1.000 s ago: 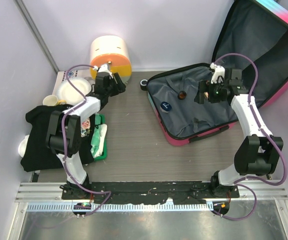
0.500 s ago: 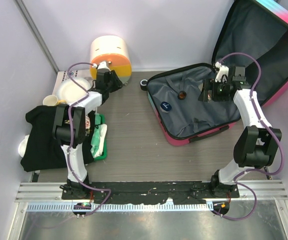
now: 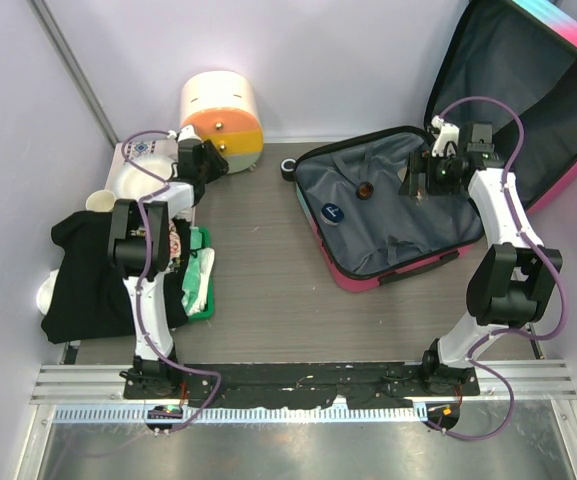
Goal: Open, take out, and arrange the luggage
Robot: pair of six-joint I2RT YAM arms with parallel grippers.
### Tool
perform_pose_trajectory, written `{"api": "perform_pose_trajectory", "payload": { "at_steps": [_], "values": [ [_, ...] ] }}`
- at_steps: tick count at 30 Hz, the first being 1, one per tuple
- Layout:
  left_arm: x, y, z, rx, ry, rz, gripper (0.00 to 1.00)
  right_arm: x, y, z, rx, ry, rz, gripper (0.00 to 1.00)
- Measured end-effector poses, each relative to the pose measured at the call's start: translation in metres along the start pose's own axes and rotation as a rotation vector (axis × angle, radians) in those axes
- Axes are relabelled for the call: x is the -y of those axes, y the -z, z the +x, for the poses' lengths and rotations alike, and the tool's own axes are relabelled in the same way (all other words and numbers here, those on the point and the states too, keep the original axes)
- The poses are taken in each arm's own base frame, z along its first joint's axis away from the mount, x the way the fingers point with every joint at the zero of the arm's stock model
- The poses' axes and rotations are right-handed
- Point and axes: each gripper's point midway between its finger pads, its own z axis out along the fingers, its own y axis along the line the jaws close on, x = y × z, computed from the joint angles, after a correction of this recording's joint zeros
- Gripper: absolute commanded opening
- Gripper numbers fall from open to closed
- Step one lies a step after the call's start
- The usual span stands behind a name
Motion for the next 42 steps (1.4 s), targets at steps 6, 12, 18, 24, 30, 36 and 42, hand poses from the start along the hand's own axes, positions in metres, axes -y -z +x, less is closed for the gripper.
{"api": "perform_pose_trajectory", "payload": {
  "at_steps": [6, 12, 18, 24, 30, 36, 42],
  "values": [
    [0.012, -0.008, -0.003, -0.004, -0.002, 0.044, 0.47, 0.001, 0.000, -0.001, 0.001, 0.008, 0.005, 0.86],
    [0.014, -0.017, -0.001, -0.007, -0.001, 0.054, 0.46, 0.003, -0.003, 0.000, -0.007, 0.004, 0.007, 0.86],
    [0.013, -0.019, 0.000, -0.010, 0.000, 0.055, 0.34, 0.005, -0.005, -0.002, -0.008, 0.004, 0.010, 0.86],
    [0.013, -0.019, 0.001, -0.019, 0.005, 0.065, 0.42, 0.005, -0.005, -0.002, -0.012, 0.003, 0.010, 0.86],
    [0.012, -0.025, 0.007, -0.035, 0.008, 0.069, 0.33, 0.005, -0.005, 0.001, -0.023, -0.001, 0.010, 0.86],
    [0.013, -0.027, 0.009, -0.046, 0.014, 0.076, 0.00, 0.006, -0.004, 0.003, -0.030, -0.001, 0.016, 0.86],
    [0.013, -0.016, 0.016, -0.041, 0.034, 0.088, 0.00, 0.006, -0.004, 0.002, -0.030, -0.001, 0.016, 0.86]
  ]
}}
